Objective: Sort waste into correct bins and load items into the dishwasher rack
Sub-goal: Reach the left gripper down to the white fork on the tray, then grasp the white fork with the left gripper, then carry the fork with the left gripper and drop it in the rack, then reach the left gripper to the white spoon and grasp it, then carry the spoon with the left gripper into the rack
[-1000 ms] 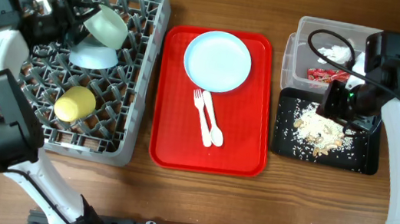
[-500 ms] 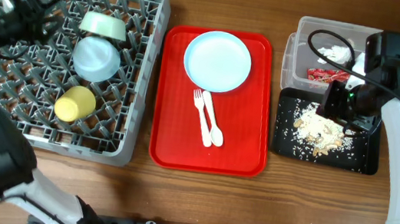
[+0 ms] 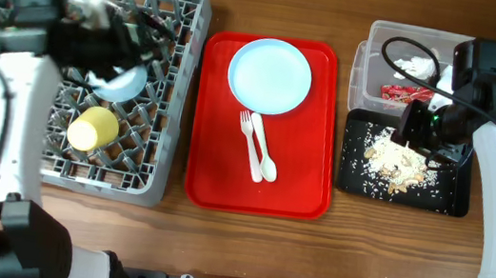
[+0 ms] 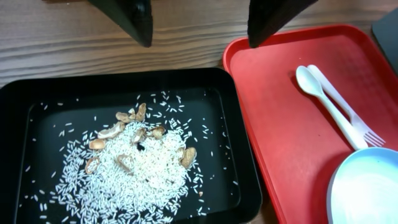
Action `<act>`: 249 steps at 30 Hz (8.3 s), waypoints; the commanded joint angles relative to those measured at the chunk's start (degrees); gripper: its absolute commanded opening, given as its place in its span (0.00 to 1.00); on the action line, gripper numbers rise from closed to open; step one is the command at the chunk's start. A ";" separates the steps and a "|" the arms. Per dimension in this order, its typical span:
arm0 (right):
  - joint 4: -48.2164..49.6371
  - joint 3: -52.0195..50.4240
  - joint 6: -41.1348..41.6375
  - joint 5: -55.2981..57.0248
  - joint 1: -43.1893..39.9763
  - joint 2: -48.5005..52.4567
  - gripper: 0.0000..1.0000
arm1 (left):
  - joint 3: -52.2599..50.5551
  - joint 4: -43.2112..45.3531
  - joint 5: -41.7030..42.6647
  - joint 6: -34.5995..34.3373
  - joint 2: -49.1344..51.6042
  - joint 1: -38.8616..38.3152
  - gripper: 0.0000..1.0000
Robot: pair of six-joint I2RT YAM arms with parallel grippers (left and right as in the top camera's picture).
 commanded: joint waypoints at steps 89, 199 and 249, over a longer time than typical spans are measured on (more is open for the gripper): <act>-0.81 1.22 -0.17 0.35 -0.02 -1.18 0.51 | -5.84 5.44 -46.82 -37.05 26.38 -41.42 0.36; -0.98 1.22 -0.61 0.33 -0.02 -1.18 0.51 | -2.38 12.11 -37.59 -33.22 26.84 -48.46 0.55; -1.25 1.22 -1.62 0.33 -0.02 -1.18 0.51 | -2.60 2.56 -47.01 1.53 -1.84 -27.30 0.04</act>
